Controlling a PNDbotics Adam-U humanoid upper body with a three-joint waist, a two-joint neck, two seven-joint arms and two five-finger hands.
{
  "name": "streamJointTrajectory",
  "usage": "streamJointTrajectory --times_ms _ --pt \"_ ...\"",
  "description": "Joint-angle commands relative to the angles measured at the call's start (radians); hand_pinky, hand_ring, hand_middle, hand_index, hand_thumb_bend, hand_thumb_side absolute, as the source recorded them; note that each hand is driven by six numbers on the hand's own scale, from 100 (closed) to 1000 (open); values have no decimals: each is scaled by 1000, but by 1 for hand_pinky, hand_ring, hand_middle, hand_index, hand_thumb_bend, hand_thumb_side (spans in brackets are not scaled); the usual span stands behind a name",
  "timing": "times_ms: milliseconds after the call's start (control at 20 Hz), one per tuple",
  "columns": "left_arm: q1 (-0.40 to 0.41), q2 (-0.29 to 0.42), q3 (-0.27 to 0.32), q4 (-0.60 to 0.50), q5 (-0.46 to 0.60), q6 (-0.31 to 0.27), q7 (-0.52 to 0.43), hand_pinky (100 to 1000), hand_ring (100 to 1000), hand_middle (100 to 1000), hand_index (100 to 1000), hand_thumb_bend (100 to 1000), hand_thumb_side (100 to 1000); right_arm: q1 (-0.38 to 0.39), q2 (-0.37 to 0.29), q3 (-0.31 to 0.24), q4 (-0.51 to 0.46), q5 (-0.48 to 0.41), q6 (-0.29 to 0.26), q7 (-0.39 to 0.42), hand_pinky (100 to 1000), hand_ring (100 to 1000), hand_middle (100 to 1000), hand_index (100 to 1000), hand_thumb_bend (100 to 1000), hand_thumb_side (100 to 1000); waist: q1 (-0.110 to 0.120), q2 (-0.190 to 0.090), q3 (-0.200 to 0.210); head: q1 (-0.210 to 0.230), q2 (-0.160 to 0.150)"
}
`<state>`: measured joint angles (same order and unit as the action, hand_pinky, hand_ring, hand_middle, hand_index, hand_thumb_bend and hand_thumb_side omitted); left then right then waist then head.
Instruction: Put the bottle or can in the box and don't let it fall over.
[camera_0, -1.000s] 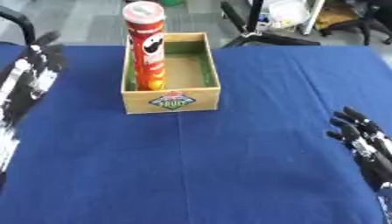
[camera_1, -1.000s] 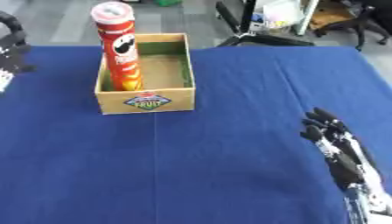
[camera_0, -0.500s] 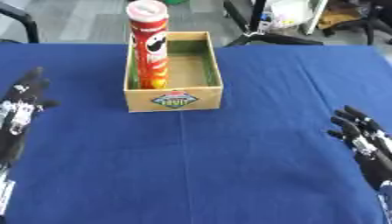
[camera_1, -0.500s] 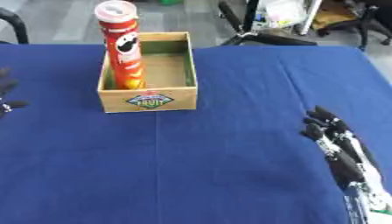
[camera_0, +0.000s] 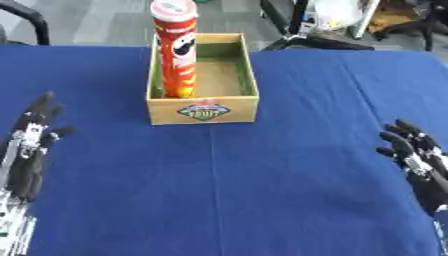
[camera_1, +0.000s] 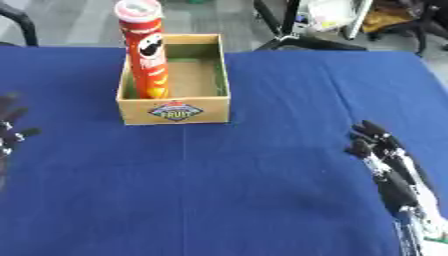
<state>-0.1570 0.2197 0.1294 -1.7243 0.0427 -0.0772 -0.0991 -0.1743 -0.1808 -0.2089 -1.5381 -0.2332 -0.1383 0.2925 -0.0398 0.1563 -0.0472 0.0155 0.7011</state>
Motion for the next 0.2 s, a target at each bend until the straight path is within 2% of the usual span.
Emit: streamJointTrajectory --times_ms 50,200 --pt "-11 3 2 -7 -4 5 -3 783 1000 1000 963 261 868 -6 -16 -5 -15 1 -1 -2 807 898 848 905 547 423 -1 -17 4 3 9" --pt "-8 1 0 -6 -6 6 -6 783 1000 1000 959 256 871 -4 -17 -6 -13 0 -1 -1 807 897 848 905 547 422 -3 -18 3 3 7"
